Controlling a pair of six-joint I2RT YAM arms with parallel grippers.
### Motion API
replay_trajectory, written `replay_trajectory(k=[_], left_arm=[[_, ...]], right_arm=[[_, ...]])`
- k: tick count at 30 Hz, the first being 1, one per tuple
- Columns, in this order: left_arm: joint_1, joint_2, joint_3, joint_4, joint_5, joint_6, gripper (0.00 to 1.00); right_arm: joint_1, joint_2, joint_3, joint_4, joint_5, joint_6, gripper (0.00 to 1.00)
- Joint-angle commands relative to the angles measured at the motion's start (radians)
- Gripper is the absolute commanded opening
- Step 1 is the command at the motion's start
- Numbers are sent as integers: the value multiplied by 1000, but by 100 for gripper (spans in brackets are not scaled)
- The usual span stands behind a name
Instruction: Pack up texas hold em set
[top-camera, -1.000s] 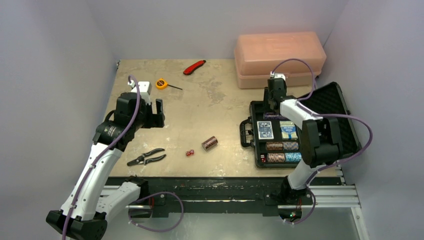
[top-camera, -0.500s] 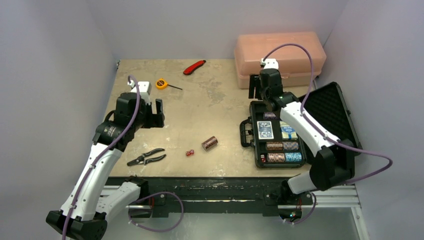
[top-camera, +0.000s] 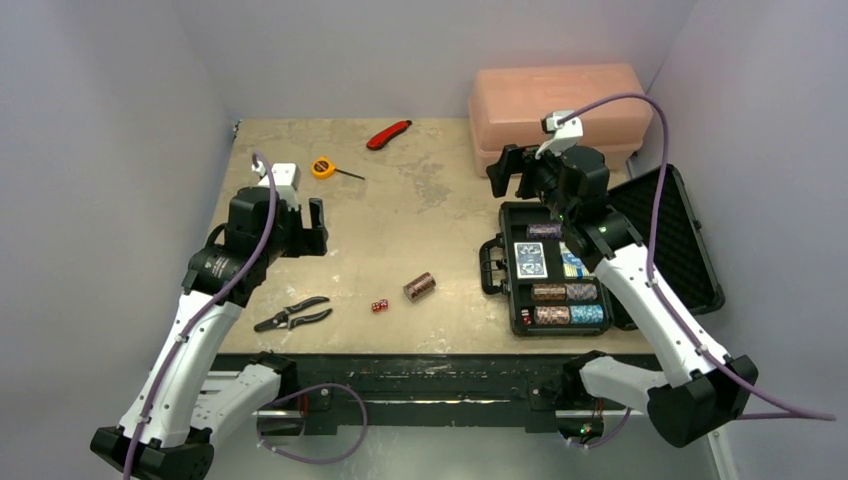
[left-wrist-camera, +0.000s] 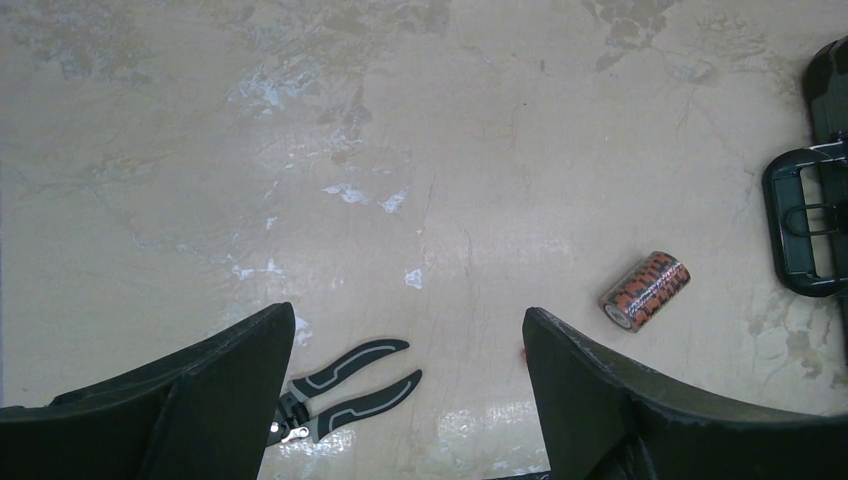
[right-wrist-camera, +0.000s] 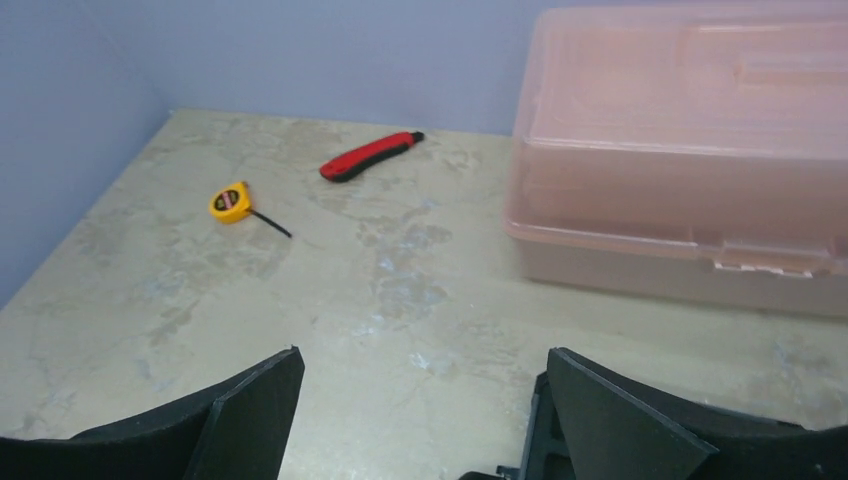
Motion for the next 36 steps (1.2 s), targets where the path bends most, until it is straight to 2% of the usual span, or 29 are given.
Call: replay_trajectory(k=[1, 8, 13, 16, 21, 28, 32, 36], left_arm=[[-4, -14, 2, 27, -15, 2, 84], [-4, -17, 2, 26, -20, 3, 84], [-4, -18, 2, 26, -21, 3, 84], [-4, -18, 2, 26, -21, 3, 84], [-4, -18, 2, 26, -20, 4, 84], [-4, -19, 3, 26, -17, 3, 84], [-4, -18, 3, 26, -15, 3, 84], [-4, -19, 5, 26, -14, 4, 84]], right_arm=[[4, -68, -23, 109, -155, 28, 99], [4, -165, -78, 229, -239, 122, 99], [2, -226, -160, 345, -241, 325, 99], [3, -241, -186, 393, -271, 329, 99], [2, -161, -89, 247, -294, 303, 99], [4, -53, -32, 125, -444, 230, 99], [20, 2, 3, 35, -452, 188, 99], [98, 48, 31, -48, -417, 130, 99]])
